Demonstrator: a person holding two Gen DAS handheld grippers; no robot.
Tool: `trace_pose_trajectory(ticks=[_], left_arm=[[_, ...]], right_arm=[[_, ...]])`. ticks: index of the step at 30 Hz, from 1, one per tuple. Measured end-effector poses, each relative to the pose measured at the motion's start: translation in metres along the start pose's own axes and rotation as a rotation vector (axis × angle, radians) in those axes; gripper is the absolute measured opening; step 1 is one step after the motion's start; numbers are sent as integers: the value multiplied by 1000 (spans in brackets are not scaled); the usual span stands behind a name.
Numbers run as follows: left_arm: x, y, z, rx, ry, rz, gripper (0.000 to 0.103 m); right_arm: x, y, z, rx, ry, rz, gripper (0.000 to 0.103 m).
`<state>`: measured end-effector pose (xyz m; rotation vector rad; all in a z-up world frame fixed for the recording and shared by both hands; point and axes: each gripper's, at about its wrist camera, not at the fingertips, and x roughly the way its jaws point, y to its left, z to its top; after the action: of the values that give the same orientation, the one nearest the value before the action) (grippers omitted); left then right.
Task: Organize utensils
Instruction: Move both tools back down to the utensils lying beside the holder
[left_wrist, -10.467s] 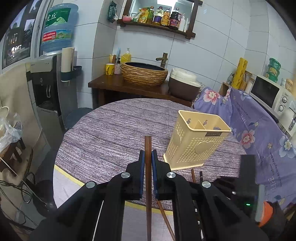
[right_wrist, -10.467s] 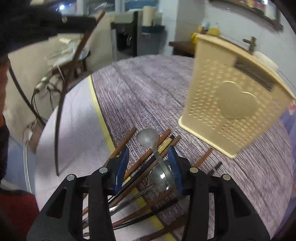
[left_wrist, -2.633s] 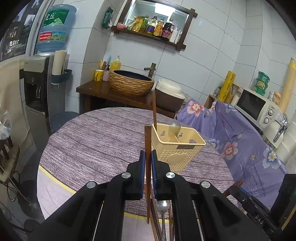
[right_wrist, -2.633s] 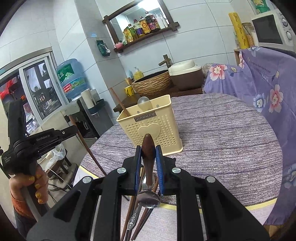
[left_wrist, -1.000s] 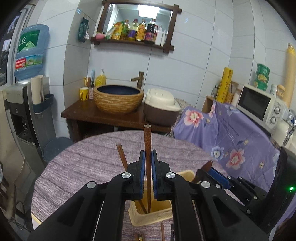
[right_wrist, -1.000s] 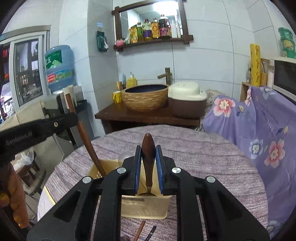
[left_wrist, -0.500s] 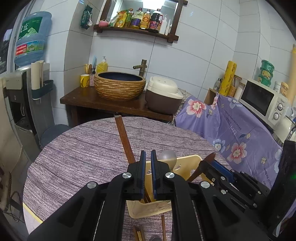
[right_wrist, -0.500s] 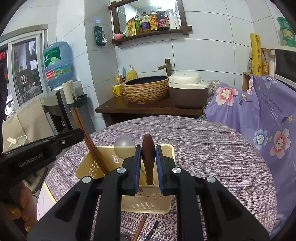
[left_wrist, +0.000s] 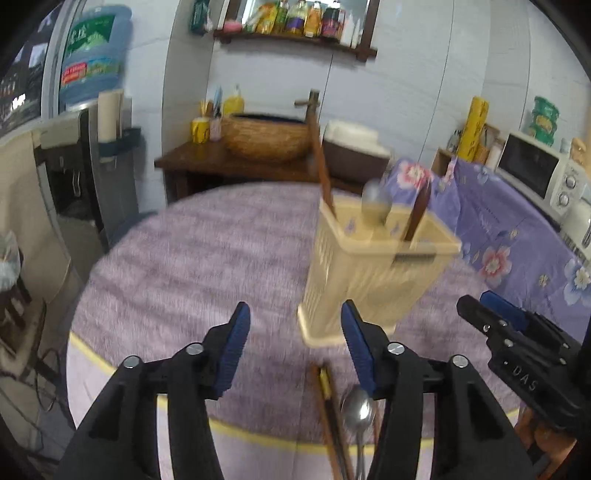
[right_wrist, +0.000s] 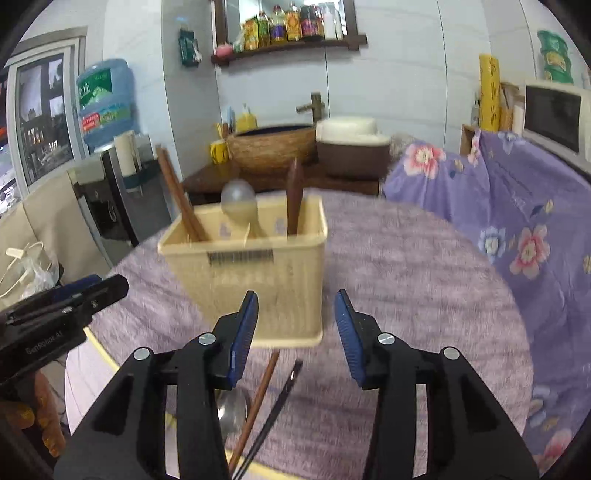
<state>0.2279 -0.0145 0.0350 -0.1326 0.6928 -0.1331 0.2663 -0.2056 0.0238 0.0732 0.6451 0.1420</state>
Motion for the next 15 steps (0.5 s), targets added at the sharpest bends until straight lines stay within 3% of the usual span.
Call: trace_pose_trajectory(ticks=[7, 15], left_arm=[[27, -10, -56, 41, 165, -22, 32], [37, -14, -87, 44, 230, -37, 28]], right_arm=[[24, -1, -60, 54, 155, 12, 44], [25, -7, -89, 85, 190, 1, 44]])
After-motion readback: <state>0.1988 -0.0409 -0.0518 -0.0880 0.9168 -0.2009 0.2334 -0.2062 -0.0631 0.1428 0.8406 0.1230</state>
